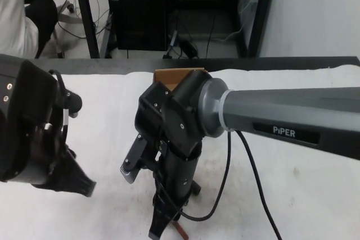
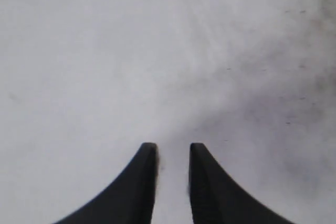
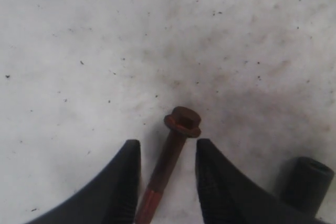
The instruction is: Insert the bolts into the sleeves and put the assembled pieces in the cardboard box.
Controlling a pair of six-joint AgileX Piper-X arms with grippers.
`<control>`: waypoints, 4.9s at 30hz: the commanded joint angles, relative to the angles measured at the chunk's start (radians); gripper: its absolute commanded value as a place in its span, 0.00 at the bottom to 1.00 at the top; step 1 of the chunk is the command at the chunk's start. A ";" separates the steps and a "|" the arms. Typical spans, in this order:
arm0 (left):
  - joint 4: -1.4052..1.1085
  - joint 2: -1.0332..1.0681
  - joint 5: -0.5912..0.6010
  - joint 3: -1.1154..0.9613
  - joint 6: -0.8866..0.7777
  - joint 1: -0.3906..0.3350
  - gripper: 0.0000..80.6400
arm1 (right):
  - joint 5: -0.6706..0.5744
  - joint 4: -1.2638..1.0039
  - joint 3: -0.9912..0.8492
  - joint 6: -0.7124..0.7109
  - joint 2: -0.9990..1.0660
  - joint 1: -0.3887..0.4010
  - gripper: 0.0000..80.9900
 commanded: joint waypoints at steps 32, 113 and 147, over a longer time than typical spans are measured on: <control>-0.038 -0.012 -0.182 -0.010 0.031 0.008 0.27 | 0.038 -0.032 -0.003 -0.027 0.041 -0.004 0.42; -0.036 -0.012 -0.182 -0.010 0.023 0.008 0.27 | 0.052 -0.191 0.242 0.357 -0.071 0.009 0.37; -0.036 -0.012 -0.182 -0.010 0.023 0.008 0.27 | 0.052 -0.305 0.237 0.199 -0.071 -0.007 0.33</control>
